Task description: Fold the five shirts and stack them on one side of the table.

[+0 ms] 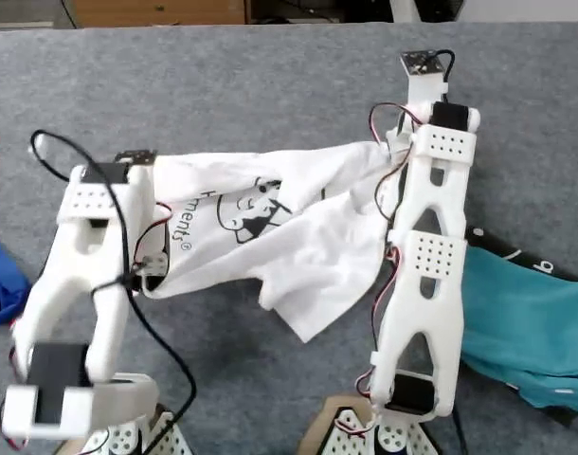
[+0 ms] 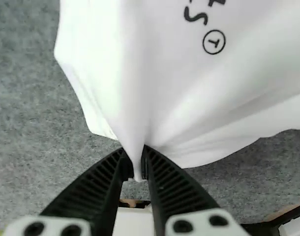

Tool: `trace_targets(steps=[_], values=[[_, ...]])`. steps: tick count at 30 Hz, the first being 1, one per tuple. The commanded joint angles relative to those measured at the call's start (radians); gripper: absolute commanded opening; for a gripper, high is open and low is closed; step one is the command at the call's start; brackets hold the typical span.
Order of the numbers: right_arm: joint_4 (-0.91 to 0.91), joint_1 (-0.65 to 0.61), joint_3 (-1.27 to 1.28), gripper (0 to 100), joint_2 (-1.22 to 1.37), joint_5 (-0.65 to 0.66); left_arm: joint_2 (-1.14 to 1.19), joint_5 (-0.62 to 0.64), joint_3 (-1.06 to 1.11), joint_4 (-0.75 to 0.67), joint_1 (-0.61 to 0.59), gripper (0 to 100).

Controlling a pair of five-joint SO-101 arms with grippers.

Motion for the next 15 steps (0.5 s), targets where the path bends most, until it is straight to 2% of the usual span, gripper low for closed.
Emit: trace_targets(steps=[1, 4, 9, 13, 15], values=[[0.003, -0.008, -0.051, 0.5, 0.001, 0.008, -0.119, -0.006, 0.023, 0.021, -0.015, 2], [0.005, -0.008, -0.051, 0.5, 0.001, 0.008, -0.16, -0.006, 0.011, 0.046, -0.025, 8], [0.005, -0.008, -0.051, 0.5, 0.001, 0.008, -0.166, -0.006, -0.049, 0.143, -0.029, 27], [0.005, -0.008, -0.051, 0.5, 0.001, 0.008, -0.163, -0.009, -0.135, 0.124, -0.089, 28], [0.005, -0.008, -0.051, 0.5, 0.002, 0.008, -0.162, -0.006, -0.199, 0.043, -0.137, 28]])
